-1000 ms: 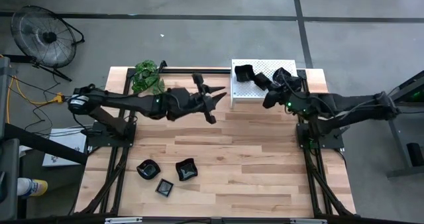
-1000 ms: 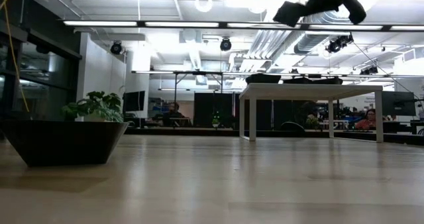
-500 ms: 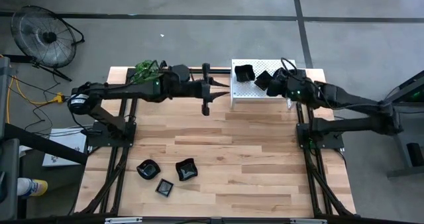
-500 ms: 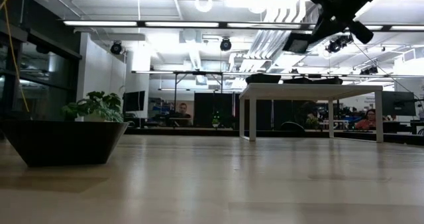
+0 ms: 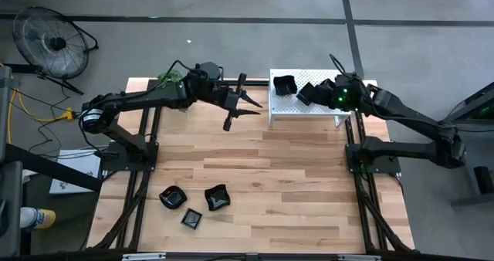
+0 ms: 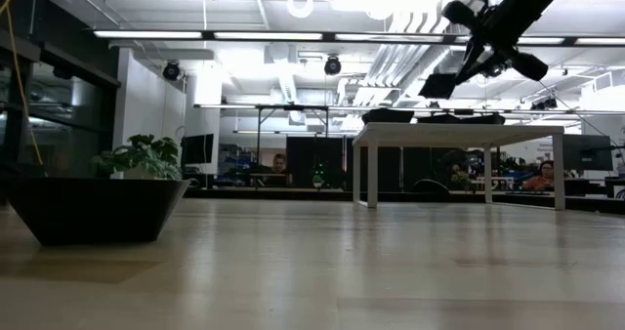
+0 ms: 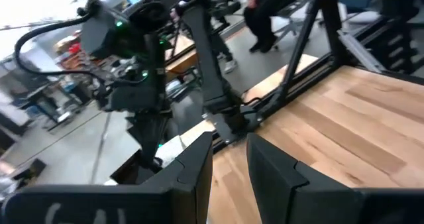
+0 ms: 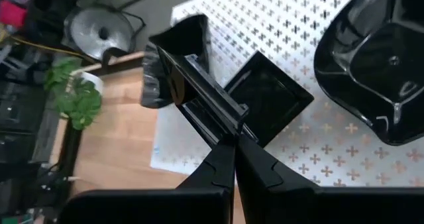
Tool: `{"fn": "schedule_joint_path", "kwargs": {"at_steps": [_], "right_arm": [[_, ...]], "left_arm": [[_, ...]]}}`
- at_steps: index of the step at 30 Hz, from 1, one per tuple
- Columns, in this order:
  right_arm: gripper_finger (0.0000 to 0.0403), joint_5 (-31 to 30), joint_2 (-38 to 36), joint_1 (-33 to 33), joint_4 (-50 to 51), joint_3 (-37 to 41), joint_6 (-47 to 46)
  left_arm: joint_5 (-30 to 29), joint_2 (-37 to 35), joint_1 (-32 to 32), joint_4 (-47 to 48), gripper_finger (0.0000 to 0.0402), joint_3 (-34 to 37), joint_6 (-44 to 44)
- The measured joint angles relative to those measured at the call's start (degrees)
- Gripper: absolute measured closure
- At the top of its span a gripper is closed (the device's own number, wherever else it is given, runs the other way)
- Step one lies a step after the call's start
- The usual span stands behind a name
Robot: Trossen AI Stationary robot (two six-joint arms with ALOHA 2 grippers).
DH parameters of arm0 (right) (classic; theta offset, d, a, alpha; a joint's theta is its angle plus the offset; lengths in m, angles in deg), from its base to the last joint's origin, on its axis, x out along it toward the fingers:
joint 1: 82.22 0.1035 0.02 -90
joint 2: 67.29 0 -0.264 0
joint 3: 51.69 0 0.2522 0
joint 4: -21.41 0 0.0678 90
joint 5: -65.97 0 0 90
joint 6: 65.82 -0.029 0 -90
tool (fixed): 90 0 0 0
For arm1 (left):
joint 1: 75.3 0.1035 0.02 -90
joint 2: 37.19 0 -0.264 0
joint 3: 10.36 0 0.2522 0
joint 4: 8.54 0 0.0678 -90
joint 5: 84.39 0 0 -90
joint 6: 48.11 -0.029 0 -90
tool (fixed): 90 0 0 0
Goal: Pick & Place Mini shaped plates
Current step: Stack the square plate on top of the square plate on the shelf
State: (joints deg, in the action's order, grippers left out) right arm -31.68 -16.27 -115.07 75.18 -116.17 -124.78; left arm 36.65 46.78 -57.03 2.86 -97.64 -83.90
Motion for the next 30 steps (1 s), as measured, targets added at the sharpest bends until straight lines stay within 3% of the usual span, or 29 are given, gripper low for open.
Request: {"fn": "schedule_joint_path", "kwargs": {"at_steps": [12, 18, 30], "right_arm": [[0.0403, 2.91, 4.39, -5.29, 0.43, 0.00, -0.65], [0.0403, 6.86, 6.10, -7.28, 0.73, 0.00, 0.71], [0.0402, 7.91, 6.36, -8.91, 0.63, 0.00, 0.92]], "left_arm": [[11.95, 0.04, 5.52, 7.77, 0.0312, 0.03, -0.19], [13.20, 0.07, 5.88, 10.73, 0.0312, 0.04, -2.83], [13.18, 0.07, 5.85, 11.99, 0.0312, 0.04, -3.46]]}}
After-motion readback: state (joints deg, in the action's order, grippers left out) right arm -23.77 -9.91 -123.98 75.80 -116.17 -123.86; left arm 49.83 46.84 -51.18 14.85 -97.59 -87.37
